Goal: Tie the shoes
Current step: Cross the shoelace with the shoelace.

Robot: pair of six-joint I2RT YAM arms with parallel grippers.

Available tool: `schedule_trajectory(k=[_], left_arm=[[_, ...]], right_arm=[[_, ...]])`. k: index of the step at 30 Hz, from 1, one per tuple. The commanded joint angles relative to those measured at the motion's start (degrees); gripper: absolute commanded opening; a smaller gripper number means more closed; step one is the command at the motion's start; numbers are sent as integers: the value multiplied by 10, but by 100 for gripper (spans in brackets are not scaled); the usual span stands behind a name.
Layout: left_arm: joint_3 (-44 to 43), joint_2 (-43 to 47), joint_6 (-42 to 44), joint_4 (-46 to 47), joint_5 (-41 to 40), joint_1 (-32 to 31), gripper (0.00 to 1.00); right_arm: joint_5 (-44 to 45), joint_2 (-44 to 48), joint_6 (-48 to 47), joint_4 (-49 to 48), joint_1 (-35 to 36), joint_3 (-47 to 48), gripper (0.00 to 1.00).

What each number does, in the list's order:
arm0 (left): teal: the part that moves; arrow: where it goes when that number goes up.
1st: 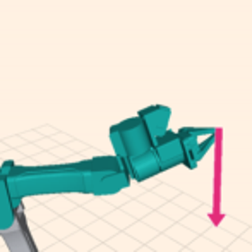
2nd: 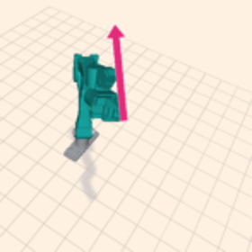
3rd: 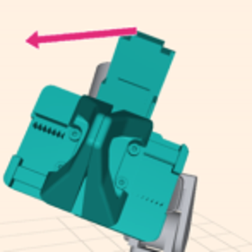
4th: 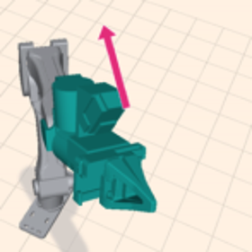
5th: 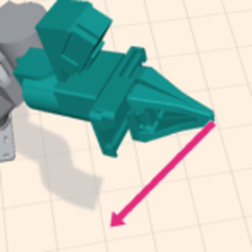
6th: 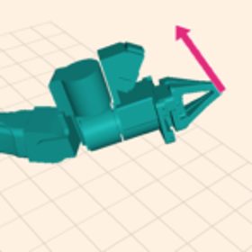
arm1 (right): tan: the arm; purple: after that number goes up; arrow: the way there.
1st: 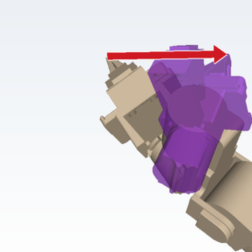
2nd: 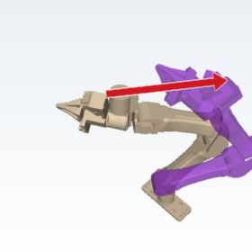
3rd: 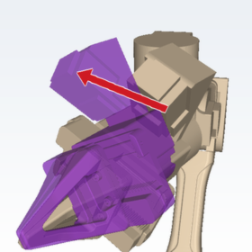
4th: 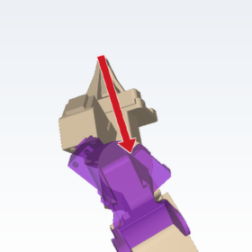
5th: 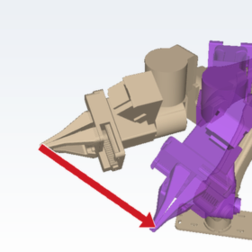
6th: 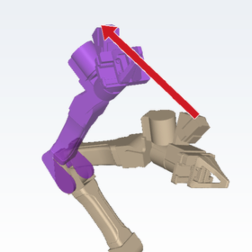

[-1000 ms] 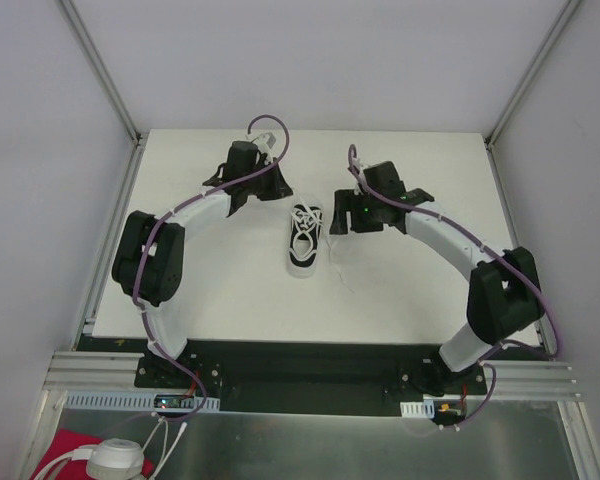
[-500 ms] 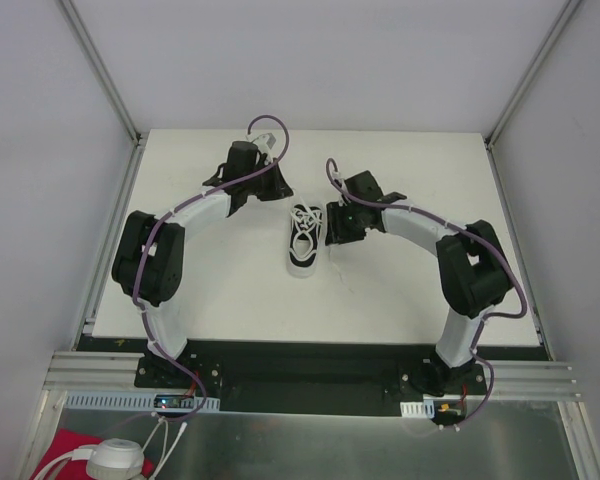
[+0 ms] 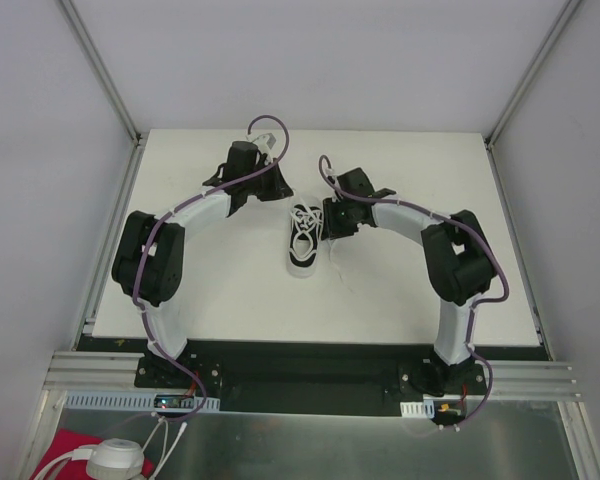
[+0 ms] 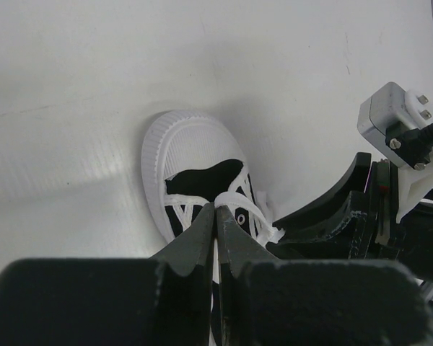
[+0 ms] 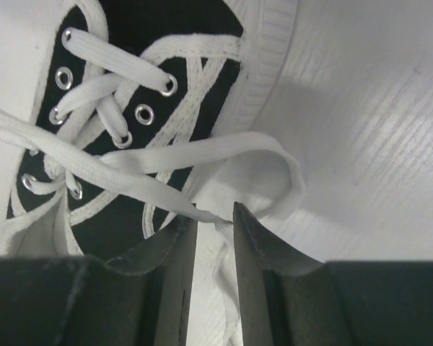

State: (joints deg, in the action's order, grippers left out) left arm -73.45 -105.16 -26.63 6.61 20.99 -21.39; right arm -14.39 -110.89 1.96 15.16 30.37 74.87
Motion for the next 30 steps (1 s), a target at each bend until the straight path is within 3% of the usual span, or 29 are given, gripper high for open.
schedule_trajectory(k=[1,5,13,21,25,27,30], left_arm=[[0,37,-4,-4,16,-2,0],[2,37,-4,-4,16,-3,0],[15,40,1,-4,15,-2,0],[22,34,-4,-13,22,-3,0],[24,29,-15,-14,23,-2,0],[23,24,-19,-14,26,-3,0],[23,21,-21,-14,29,-2,0]], right_arm=[[4,-7,-4,-7,4,33,27],[11,2,-11,-2,5,32,1],[48,94,-16,28,3,54,1],[21,-18,9,84,-13,264,1],[27,-109,38,119,-24,378,67],[27,-106,42,133,-28,391,70],[48,-58,33,90,-31,297,73]])
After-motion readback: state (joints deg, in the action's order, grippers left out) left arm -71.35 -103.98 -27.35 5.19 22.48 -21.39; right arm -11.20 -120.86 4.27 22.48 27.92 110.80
